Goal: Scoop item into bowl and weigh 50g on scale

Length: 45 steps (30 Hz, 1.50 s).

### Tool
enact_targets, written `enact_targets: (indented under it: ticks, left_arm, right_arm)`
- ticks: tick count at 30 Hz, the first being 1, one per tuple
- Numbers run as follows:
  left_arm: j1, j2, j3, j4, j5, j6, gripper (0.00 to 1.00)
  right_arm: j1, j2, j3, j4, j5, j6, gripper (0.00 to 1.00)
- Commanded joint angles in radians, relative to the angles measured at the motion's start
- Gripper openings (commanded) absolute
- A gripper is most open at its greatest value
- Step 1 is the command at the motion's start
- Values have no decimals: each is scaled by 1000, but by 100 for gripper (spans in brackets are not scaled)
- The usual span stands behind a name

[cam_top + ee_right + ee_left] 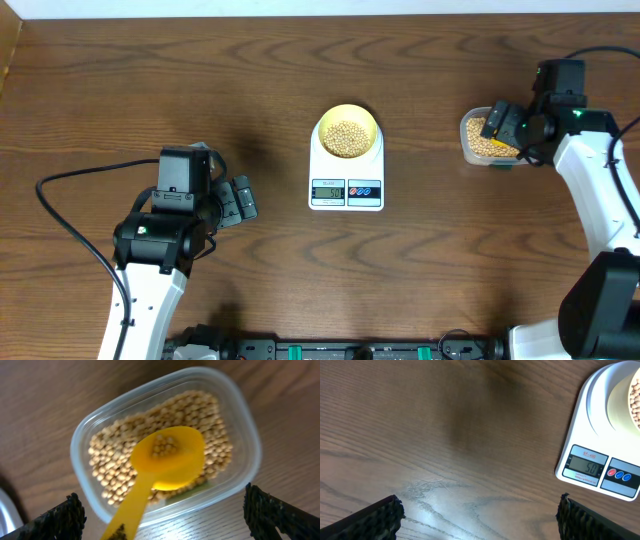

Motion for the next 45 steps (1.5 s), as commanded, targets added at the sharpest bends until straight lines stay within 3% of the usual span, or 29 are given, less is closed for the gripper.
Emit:
enact_targets:
  ticks: [1, 6, 11, 20, 26, 33, 45]
  left_arm:
    - [6, 3, -1, -3, -17, 9, 100]
    - [6, 3, -1, -3, -17, 9, 100]
    - [6, 3, -1, -3, -17, 9, 100]
    - [6, 3, -1, -3, -17, 9, 100]
    - [6, 3, -1, -3, -17, 9, 100]
    - [6, 3, -1, -3, -17, 9, 100]
    - [6, 3, -1, -3, -17, 9, 100]
  right_arm:
    - [31, 8, 19, -2, -35, -79, 99]
    - [43, 8, 19, 38, -10, -78, 99]
    - [43, 8, 19, 72, 149, -26, 99]
    - [43, 8, 20, 84, 118, -40, 99]
    - [40, -21, 20, 107, -7, 1, 99]
    - [41, -169, 20, 63, -66, 53, 99]
    - [44, -478, 20, -171, -65, 53, 99]
